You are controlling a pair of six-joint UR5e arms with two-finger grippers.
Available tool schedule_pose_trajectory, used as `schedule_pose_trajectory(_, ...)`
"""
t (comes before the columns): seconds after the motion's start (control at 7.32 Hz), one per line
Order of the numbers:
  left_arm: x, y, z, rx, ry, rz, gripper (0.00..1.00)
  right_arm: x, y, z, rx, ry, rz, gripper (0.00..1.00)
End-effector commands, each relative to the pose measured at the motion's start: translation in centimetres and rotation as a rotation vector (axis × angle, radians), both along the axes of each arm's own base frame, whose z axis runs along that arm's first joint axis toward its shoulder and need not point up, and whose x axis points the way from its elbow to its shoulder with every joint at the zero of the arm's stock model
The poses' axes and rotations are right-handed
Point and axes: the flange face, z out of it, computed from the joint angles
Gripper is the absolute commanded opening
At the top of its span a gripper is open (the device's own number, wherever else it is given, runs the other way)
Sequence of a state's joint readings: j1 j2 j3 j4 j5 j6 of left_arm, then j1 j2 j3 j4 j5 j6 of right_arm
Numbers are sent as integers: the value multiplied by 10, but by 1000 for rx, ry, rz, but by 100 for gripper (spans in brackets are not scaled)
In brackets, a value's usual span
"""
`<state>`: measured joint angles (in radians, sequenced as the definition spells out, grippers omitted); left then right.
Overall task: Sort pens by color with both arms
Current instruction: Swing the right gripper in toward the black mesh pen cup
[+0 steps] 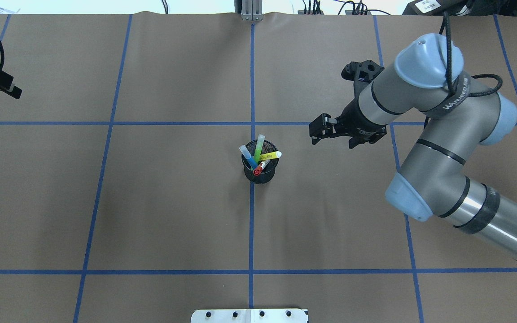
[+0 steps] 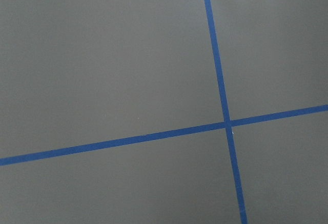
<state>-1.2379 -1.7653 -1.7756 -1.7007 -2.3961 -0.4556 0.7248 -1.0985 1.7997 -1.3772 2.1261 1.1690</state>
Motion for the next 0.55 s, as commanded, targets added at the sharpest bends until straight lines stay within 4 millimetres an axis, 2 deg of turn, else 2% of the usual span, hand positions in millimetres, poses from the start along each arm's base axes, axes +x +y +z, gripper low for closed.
schedule_pose_trajectory(0.0, -1, 2, 1, -1, 0, 0, 100, -44, 14, -61, -14, 23, 43, 99)
schedule_pose_trajectory(0.14, -1, 2, 2, -3, -1, 0, 100, -60, 14, -88, -23, 42, 55, 99)
schedule_pose_trajectory(0.41, -1, 3, 1, -1, 0, -1, 100, -87, 20, -112, -11, 44, 90, 99)
